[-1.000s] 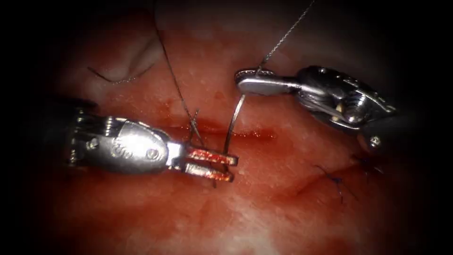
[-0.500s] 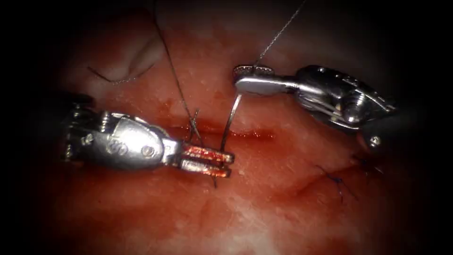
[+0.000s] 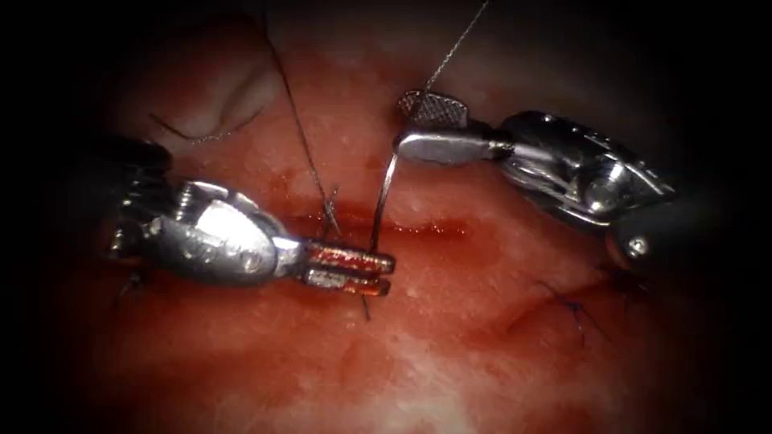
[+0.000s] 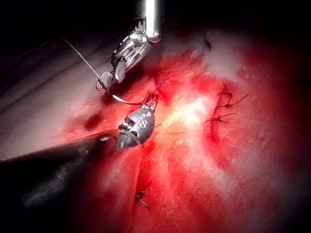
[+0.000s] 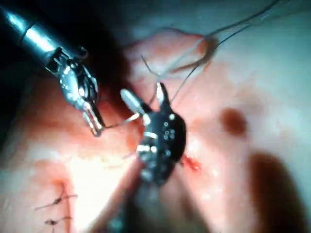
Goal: Wound Closure
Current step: Pass the needle back to the left to regrasp, then grip the needle with the right tool.
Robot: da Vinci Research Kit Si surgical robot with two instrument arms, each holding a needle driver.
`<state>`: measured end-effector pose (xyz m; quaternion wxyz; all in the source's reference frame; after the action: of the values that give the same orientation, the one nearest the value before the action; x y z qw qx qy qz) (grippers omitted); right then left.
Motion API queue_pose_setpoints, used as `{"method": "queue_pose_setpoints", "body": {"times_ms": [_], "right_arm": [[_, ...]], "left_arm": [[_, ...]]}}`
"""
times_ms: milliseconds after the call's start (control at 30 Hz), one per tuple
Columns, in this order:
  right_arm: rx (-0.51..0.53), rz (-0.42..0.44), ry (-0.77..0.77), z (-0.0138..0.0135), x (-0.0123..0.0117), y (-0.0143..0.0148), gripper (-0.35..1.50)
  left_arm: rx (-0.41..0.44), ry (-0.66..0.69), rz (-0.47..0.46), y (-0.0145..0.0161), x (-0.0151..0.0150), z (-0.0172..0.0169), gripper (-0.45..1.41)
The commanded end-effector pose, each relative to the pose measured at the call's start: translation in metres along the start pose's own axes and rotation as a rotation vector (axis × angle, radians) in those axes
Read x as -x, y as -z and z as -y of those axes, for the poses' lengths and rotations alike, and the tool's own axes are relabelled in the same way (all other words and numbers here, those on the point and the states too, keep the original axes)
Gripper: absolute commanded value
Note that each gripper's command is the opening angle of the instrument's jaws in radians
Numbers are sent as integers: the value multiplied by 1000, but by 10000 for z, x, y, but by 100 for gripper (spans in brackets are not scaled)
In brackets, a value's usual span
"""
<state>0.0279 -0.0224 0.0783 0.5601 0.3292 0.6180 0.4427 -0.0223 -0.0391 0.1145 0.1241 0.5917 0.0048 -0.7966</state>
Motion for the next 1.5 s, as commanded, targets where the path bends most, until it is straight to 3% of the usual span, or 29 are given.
{"method": "queue_pose_setpoints", "body": {"times_ms": [33, 167, 367, 533, 1333, 1500], "right_arm": [[0, 0, 1, -4, 8, -6, 79], [-1, 0, -4, -5, 8, -4, 81], [3, -1, -4, -7, 7, -2, 113], [-7, 4, -1, -7, 10, -5, 114], [-99, -3, -66, -6, 22, -5, 62], [-101, -2, -67, -6, 21, -5, 24]], "left_arm": [[0, -8, -10, -5, 1, -1, -45], [-6, -39, -50, -1, -5, -3, -45], [4, -66, -79, 3, -11, -4, -45], [16, -72, -100, 0, -17, -6, -45], [33, -125, -140, 4, -23, -4, -45], [33, -125, -144, 4, -23, -4, -45]]}}
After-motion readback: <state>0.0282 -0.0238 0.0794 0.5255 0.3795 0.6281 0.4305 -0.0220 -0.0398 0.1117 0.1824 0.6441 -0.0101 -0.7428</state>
